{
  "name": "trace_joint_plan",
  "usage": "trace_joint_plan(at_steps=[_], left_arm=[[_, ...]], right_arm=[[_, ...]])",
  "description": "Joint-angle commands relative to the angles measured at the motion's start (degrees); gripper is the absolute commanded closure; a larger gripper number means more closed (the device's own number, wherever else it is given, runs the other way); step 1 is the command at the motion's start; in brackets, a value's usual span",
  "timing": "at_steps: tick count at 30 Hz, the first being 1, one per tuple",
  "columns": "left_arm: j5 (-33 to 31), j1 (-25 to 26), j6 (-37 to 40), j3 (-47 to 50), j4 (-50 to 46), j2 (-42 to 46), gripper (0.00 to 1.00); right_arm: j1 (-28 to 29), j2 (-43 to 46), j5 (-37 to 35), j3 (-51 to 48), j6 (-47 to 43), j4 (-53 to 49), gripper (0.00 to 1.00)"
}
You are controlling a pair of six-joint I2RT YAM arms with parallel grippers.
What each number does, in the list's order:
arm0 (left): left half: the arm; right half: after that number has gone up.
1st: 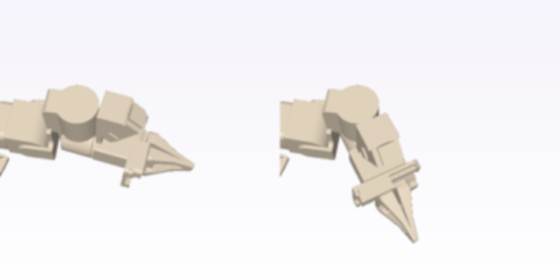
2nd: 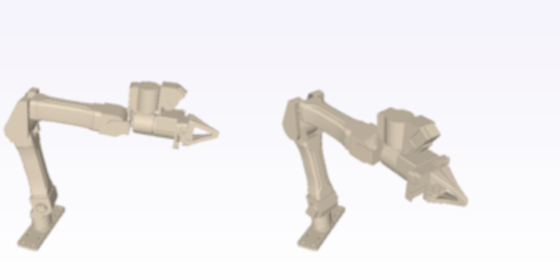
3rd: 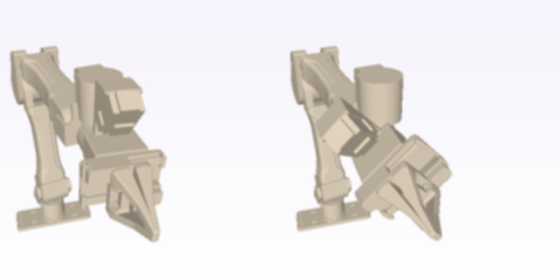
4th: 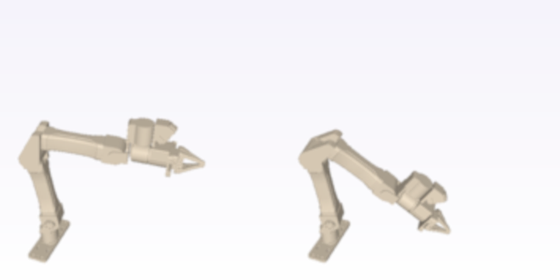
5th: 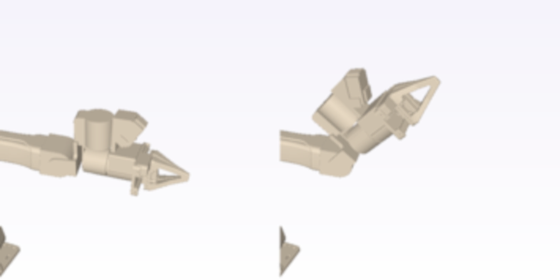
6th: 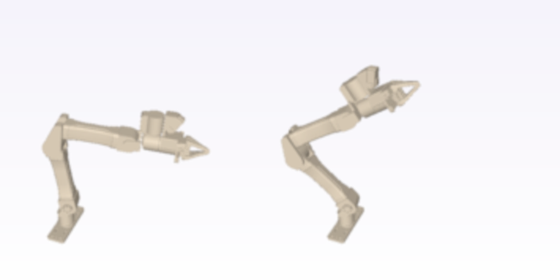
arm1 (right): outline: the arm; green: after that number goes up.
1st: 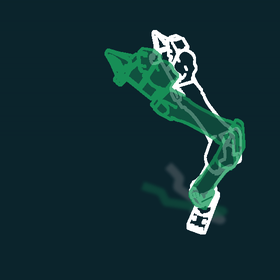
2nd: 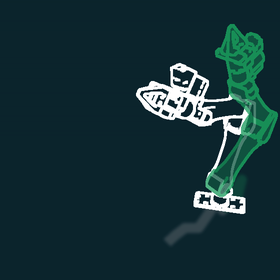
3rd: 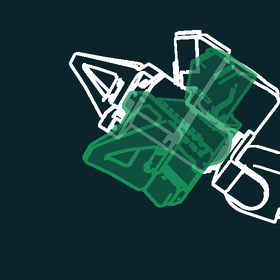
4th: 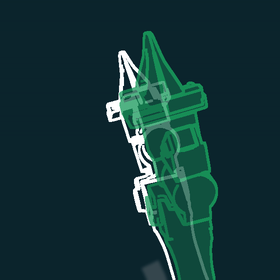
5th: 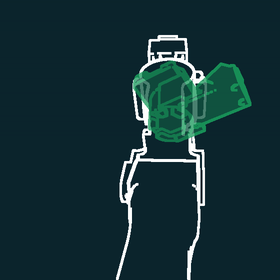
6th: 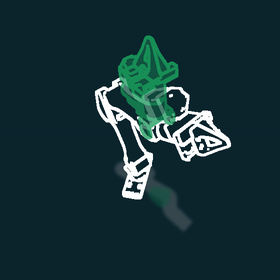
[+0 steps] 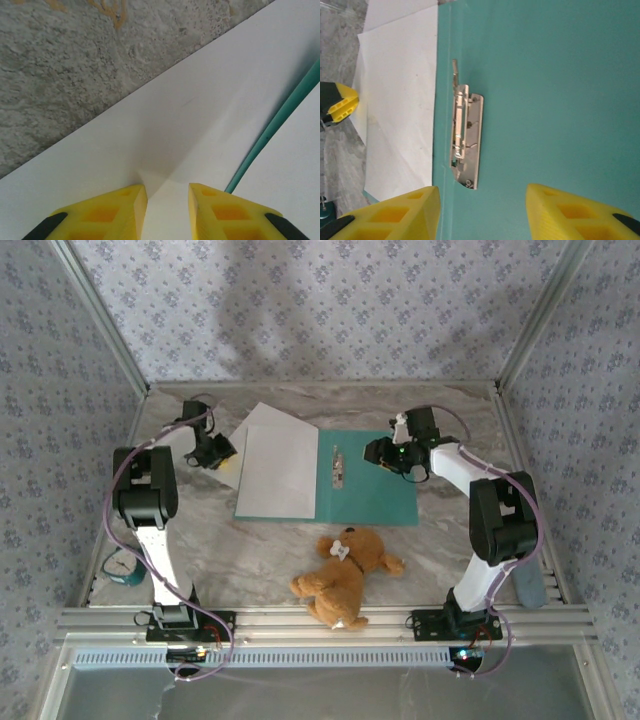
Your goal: Put the files into the folder
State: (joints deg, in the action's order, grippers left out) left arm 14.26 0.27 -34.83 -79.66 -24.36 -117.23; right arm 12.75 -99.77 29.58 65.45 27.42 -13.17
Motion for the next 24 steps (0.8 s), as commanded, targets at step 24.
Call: trace_joint_plan(at_steps=[24], left_arm=[[-6.6, 1.5, 7.9, 18.3, -9.1, 25.3, 0.62]], right_arm=[[12.6, 2.5, 4.0, 9.6, 6.9, 4.5, 0.50]])
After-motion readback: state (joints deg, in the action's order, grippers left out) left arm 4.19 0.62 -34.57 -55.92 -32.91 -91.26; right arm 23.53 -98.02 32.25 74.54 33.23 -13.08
